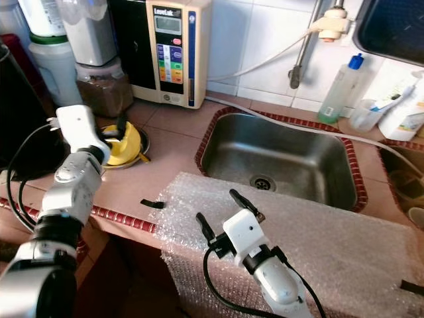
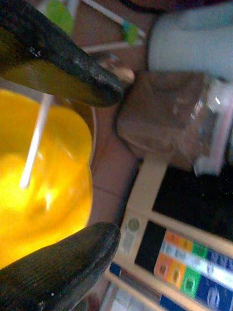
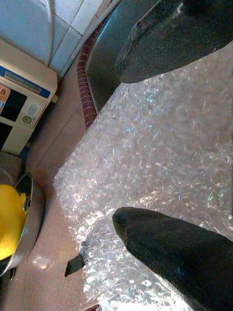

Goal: Kitchen organization

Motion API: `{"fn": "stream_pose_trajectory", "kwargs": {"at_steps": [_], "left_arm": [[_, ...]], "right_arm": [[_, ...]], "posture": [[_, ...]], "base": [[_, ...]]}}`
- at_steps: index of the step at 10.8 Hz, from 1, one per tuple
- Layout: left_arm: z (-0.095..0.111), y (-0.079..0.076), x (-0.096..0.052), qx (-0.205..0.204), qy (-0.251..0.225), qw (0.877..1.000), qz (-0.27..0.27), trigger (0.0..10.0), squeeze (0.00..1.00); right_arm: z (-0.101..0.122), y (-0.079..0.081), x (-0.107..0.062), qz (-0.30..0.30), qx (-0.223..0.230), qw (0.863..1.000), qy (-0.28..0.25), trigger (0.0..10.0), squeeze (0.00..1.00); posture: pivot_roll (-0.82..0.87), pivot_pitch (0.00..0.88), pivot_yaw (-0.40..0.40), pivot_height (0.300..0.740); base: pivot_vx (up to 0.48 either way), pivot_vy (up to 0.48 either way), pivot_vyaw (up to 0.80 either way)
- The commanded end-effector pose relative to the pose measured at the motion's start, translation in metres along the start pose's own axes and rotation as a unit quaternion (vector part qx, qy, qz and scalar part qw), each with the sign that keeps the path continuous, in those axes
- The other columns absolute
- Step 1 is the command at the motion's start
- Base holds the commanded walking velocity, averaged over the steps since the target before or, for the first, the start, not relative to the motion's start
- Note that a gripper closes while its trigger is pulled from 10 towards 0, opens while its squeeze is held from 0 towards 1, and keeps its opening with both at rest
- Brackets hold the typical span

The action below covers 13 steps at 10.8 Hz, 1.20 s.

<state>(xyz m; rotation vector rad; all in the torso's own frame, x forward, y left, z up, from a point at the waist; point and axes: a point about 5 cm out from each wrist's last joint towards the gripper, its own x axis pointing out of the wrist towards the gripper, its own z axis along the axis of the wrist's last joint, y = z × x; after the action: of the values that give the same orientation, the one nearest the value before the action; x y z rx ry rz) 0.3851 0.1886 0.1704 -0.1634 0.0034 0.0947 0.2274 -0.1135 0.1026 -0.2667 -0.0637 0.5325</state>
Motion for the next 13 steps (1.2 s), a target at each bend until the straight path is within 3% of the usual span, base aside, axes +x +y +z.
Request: {"fn": "stream_pose_trajectory", "kwargs": {"at_steps": [1, 3, 5, 7, 10, 11, 13], "left_arm": [[-0.001, 0.003, 0.002, 0.010, 0.013, 1.000, 0.016, 10.0, 0.00], [-0.015, 0.005, 0.002, 0.024, 0.057, 0.998, 0.028, 10.0, 0.00], [-0.016, -0.003, 0.004, 0.042, 0.049, 0.998, 0.005, 10.0, 0.00], [-0.002, -0.017, 0.003, 0.093, -0.008, 0.995, -0.022, 10.0, 0.00], [0.023, -0.030, 0.003, 0.122, -0.084, 0.987, -0.056, 10.0, 0.00], [0.023, -0.037, -0.001, 0.154, -0.102, 0.979, -0.084, 10.0, 0.00], [0.022, -0.040, -0.004, 0.178, -0.111, 0.973, -0.098, 10.0, 0.00]], "right_arm": [[0.000, -0.002, -0.002, -0.008, -0.005, 1.000, -0.001, 10.0, 0.00], [0.001, -0.003, -0.001, -0.010, -0.007, 1.000, -0.002, 10.0, 0.00], [0.001, -0.003, -0.001, -0.009, -0.008, 1.000, -0.002, 10.0, 0.00], [0.000, -0.003, -0.002, -0.009, -0.008, 1.000, 0.000, 10.0, 0.00], [-0.001, -0.001, -0.002, -0.010, -0.007, 1.000, 0.001, 10.0, 0.00], [-0.001, -0.001, -0.001, -0.010, -0.006, 1.000, 0.000, 10.0, 0.00], [-0.002, 0.000, -0.001, -0.009, -0.004, 1.000, 0.001, 10.0, 0.00]], "posture": [[0.07, 0.000, -0.007, 0.740], [0.07, 0.000, -0.007, 0.740], [0.07, 0.000, -0.009, 0.740], [0.07, 0.000, -0.008, 0.740], [0.07, 0.000, -0.005, 0.740], [0.08, 0.000, -0.004, 0.740], [0.08, 0.000, -0.004, 0.740]], "base": [[0.000, 0.000, 0.00], [0.000, 0.000, 0.00], [0.000, 0.000, 0.00], [0.000, 0.000, 0.00], [0.000, 0.000, 0.00], [0.000, 0.000, 0.00], [0.000, 0.000, 0.00]]}}
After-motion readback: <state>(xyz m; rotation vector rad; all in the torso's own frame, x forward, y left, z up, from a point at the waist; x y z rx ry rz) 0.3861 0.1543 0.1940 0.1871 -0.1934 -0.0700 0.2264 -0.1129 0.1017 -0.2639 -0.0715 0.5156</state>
